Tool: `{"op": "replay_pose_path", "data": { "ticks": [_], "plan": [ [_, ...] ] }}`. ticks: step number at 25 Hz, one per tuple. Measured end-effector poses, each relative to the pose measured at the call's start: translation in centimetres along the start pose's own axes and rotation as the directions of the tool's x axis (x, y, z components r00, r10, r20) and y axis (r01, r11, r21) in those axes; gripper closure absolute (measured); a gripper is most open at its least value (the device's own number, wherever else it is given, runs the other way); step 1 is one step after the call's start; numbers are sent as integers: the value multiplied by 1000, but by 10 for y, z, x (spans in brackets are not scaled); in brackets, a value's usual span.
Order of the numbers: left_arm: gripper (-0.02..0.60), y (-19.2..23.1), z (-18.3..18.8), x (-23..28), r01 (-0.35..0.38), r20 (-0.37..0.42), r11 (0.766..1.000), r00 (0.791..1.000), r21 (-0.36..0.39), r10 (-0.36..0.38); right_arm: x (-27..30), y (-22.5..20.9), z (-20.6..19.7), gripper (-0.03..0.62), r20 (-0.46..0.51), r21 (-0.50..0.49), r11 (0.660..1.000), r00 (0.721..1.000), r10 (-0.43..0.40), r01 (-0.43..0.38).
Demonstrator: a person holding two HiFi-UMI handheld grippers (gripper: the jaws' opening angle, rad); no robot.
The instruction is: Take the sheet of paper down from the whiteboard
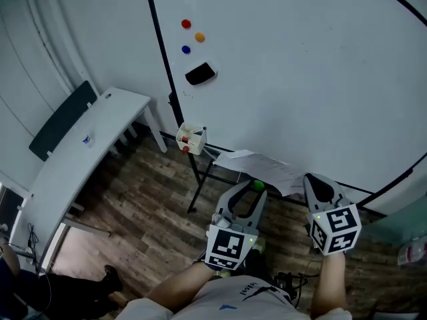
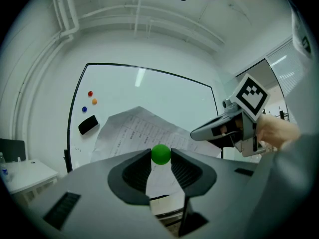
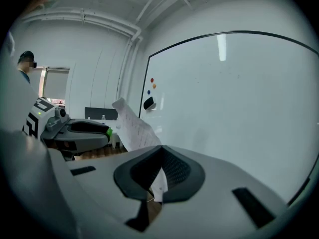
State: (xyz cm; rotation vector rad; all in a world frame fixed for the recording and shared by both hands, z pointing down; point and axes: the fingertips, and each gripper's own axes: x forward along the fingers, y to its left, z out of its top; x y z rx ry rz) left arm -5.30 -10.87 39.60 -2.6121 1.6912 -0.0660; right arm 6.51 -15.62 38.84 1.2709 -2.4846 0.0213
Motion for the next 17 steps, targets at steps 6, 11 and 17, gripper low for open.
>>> {"op": "replay_pose_path", "data": {
  "ticks": [6, 11, 17],
  "plan": [
    [449, 11, 5, -7, -14, 5, 1000, 1000, 0, 14, 6, 11, 7, 582, 5, -5, 1000, 1000, 14, -14],
    [449, 18, 7, -7, -27, 7, 1000, 1000, 2, 27, 12, 14, 12, 582, 5, -8, 1000, 1000, 28, -28],
    [449, 23, 11, -5, -32, 16, 999, 999, -2, 32, 15, 13, 19, 582, 5, -23, 999, 1000, 28, -28]
  ]
}}
